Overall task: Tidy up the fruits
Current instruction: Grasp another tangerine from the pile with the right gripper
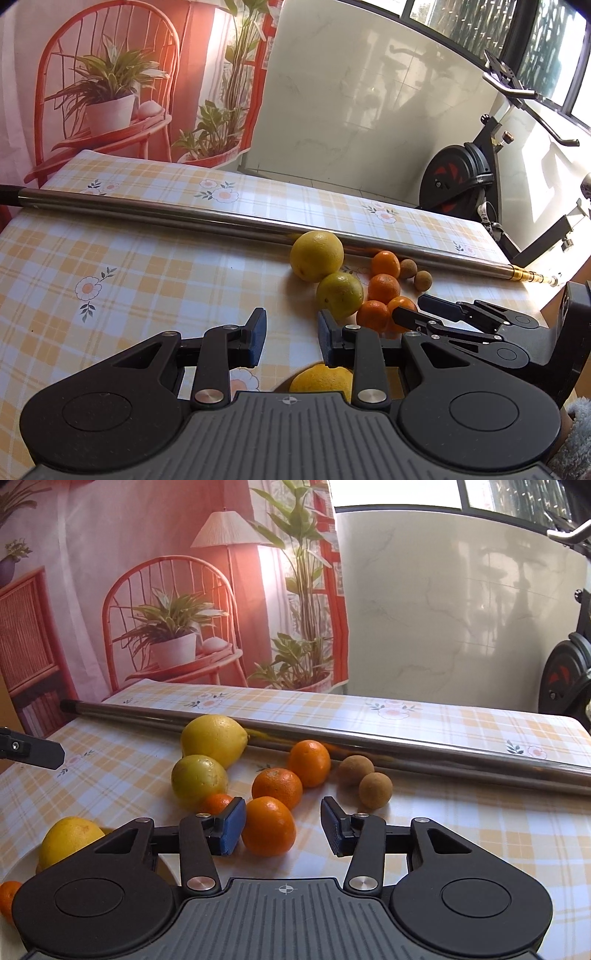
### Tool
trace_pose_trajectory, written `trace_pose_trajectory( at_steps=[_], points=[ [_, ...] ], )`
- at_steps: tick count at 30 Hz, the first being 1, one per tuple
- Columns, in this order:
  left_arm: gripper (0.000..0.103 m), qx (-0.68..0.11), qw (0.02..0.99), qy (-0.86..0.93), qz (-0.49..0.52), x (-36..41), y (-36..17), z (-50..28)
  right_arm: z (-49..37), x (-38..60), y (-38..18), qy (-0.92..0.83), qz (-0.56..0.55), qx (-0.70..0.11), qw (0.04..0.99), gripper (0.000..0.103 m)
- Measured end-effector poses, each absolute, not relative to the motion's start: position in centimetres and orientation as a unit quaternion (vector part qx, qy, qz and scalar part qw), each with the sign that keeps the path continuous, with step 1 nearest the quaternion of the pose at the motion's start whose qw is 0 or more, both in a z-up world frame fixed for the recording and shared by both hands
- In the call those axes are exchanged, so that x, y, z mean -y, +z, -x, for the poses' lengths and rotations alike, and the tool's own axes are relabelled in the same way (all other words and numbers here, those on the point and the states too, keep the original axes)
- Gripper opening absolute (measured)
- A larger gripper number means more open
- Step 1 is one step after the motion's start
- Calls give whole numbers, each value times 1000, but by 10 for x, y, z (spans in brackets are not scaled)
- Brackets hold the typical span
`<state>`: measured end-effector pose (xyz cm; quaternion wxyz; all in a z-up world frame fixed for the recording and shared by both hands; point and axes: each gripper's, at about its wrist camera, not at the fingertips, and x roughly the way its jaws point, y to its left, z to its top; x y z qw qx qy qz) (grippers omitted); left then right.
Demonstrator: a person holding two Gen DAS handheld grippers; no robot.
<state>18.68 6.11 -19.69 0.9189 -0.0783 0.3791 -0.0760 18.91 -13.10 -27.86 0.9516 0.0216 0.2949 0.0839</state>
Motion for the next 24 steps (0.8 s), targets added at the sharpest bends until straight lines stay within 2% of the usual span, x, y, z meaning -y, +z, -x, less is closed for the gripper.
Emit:
trace_pose_trajectory(
  at_steps=[7,10,24],
  points=[
    [32,-385,916,-82,80,-60,-199,-191,-192,130,-283,95,-23,-305,947,40],
    [32,-386,915,-84,80,-59,-200,-191,-192,130,-284,106,-26,-308,945,33],
    [32,-385,914,-101,74,-48,-194,-195,-160,160,-281,56,-62,-274,958,32]
  ],
)
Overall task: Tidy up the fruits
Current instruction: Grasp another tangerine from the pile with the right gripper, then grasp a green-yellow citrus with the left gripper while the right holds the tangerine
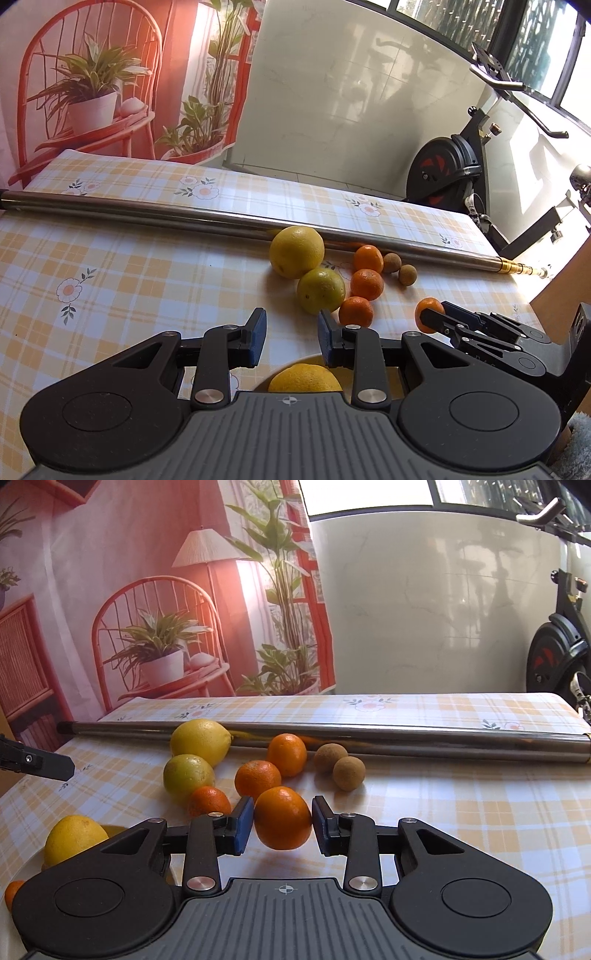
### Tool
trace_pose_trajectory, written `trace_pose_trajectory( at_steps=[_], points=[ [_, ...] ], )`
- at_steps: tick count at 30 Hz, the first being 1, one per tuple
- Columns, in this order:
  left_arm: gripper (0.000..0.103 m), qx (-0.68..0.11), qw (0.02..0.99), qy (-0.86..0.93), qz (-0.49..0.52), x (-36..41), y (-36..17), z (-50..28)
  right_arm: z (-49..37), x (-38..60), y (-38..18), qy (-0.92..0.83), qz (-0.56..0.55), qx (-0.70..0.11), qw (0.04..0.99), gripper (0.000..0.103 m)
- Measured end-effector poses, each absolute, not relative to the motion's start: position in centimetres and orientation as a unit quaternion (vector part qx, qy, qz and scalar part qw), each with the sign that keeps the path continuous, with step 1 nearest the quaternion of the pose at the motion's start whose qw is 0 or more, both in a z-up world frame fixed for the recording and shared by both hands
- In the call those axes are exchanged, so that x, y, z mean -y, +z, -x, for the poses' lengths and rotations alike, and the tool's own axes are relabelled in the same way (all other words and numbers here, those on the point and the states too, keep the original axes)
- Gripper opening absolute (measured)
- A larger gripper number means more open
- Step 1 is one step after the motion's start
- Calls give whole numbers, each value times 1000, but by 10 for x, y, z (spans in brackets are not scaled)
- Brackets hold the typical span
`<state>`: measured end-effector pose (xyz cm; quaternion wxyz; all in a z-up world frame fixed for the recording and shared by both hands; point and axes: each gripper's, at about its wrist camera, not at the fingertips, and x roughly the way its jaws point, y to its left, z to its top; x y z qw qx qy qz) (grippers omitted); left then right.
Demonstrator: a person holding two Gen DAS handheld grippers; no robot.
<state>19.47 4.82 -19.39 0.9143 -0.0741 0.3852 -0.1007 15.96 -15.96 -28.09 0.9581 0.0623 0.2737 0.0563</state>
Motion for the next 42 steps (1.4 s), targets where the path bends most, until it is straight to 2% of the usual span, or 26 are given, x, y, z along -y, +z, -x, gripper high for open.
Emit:
trace_pose_trajectory(
  at_steps=[13,14,16,24,33,42],
  points=[
    [32,-421,893,-123,95,-31,-207,-220,-137,193,-285,26,-89,-265,960,32],
    [34,-424,892,-123,98,-30,-208,-223,-137,193,-285,28,-88,-265,960,32],
    [43,-424,891,-117,110,-30,-211,-232,-136,193,-285,30,-90,-263,960,32],
    [44,-432,879,-91,177,-29,-222,-266,-133,195,-284,30,-96,-255,962,32],
    [61,-450,870,-85,183,-28,-234,-282,-130,195,-284,33,-99,-250,963,32],
    [58,-467,860,-72,194,-28,-247,-293,-128,195,-283,34,-99,-248,963,32]
  ],
)
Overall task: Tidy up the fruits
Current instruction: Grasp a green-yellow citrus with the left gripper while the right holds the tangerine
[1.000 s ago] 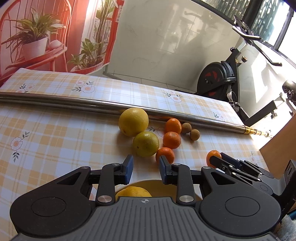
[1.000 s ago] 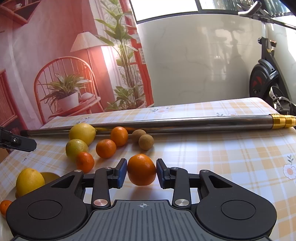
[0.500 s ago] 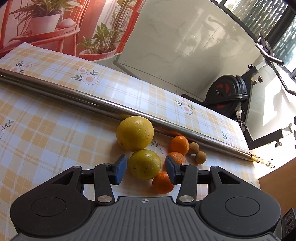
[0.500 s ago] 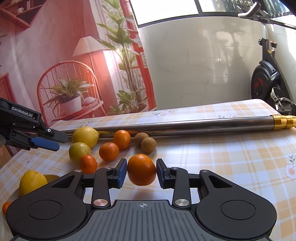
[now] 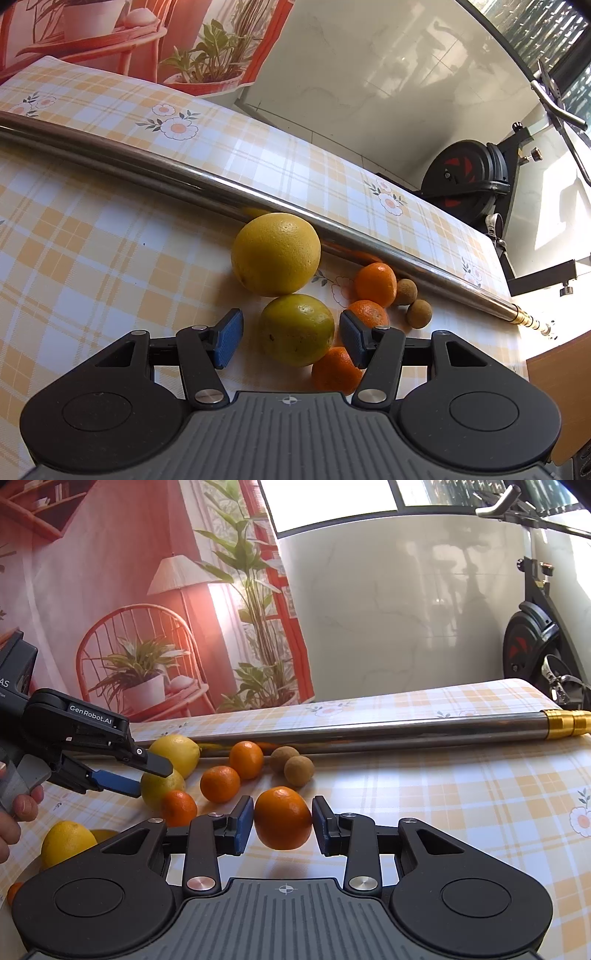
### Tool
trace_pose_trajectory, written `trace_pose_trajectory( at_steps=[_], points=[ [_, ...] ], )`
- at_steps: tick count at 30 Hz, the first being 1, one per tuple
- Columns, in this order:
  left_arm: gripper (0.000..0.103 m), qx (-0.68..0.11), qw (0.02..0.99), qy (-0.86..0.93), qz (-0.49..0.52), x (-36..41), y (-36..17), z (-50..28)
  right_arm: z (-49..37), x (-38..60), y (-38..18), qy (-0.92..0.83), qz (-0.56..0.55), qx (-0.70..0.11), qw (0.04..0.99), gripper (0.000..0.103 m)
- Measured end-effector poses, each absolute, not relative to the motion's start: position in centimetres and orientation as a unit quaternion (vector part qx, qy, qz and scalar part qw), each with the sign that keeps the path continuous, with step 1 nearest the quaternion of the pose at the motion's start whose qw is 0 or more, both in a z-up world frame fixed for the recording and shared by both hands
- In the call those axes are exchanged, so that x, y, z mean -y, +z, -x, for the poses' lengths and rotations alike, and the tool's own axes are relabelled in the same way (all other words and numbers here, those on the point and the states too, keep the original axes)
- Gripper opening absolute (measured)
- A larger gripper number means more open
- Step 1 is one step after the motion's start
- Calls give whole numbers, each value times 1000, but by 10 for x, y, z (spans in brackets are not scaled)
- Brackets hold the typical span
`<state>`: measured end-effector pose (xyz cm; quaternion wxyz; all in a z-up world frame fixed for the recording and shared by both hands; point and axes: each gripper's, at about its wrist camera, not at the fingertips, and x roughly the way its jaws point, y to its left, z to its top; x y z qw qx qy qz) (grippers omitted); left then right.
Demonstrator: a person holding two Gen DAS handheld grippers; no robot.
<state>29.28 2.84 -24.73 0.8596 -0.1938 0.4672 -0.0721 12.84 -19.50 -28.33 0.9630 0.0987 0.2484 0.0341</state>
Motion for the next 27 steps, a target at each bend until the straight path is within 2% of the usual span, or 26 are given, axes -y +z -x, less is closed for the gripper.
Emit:
trace_pose_trajectory(
  at_steps=[3,17,27],
  points=[
    [49,-461,859,-82,209,-31,-250,-293,-129,195,-283,35,-99,-249,963,32],
    [48,-436,881,-108,147,-23,-220,-265,-129,196,-281,39,-102,-249,962,32],
    [48,-416,882,-212,62,-23,-195,-191,-126,197,-281,36,-108,-244,963,32]
  ],
)
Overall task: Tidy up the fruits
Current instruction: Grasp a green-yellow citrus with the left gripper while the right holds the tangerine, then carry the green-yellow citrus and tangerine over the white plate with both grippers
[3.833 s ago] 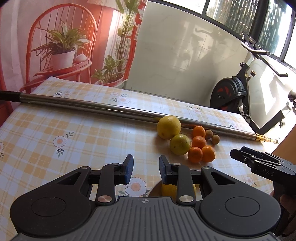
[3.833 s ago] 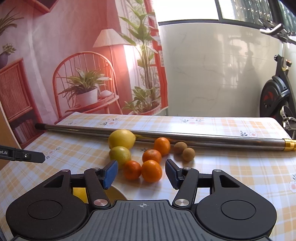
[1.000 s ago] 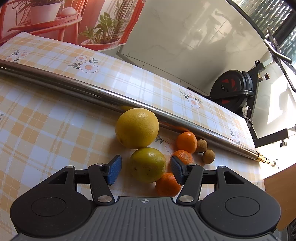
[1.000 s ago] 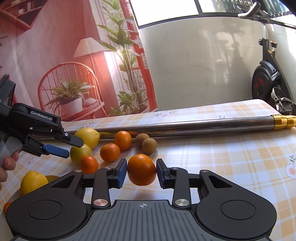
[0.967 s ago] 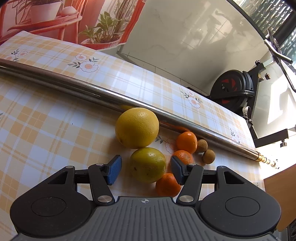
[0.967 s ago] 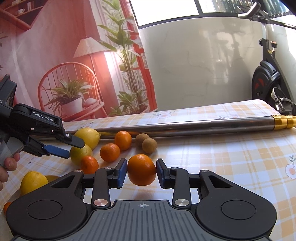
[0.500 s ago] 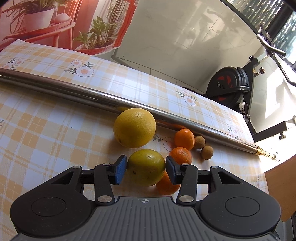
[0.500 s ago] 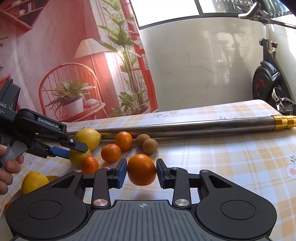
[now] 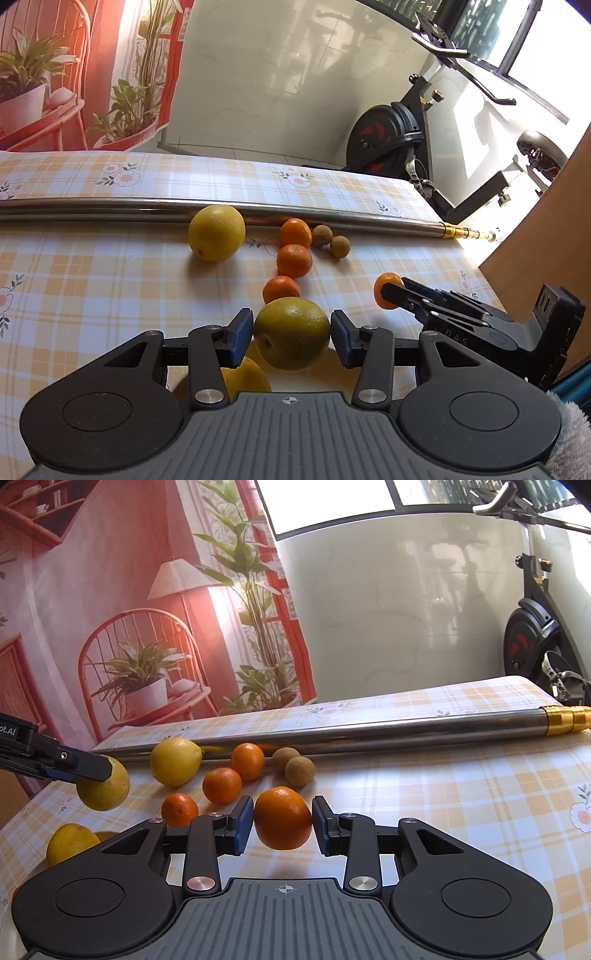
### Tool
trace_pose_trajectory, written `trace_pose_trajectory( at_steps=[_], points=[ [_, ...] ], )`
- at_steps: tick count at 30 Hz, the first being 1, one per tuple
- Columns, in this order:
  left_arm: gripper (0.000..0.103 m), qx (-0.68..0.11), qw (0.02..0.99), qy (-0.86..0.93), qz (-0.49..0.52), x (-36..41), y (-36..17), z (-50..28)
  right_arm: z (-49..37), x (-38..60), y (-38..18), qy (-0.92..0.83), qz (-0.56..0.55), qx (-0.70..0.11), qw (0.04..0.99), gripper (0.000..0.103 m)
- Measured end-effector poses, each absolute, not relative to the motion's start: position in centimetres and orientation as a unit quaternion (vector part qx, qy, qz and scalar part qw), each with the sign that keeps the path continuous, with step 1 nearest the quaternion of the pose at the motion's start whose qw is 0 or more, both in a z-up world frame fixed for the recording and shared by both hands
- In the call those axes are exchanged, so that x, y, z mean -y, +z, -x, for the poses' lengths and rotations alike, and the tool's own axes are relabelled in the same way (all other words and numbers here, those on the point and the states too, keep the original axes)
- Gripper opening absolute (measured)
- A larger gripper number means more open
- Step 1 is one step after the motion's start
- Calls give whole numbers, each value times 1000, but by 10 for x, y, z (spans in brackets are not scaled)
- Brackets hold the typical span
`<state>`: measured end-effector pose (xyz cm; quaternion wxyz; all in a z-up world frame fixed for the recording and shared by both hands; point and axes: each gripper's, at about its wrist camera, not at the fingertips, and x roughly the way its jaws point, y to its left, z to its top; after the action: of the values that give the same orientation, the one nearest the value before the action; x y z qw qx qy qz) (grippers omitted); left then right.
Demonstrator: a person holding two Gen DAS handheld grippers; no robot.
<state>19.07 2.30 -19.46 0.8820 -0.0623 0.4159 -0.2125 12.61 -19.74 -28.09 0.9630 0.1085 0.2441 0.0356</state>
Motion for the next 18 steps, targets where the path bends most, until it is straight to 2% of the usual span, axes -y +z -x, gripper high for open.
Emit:
trace_pose_trajectory(
  at_steps=[18],
  points=[
    [48,-473,839,-265,35,-53,-218,-108,-86,160,-257,56,-133,-249,958,32]
  ],
)
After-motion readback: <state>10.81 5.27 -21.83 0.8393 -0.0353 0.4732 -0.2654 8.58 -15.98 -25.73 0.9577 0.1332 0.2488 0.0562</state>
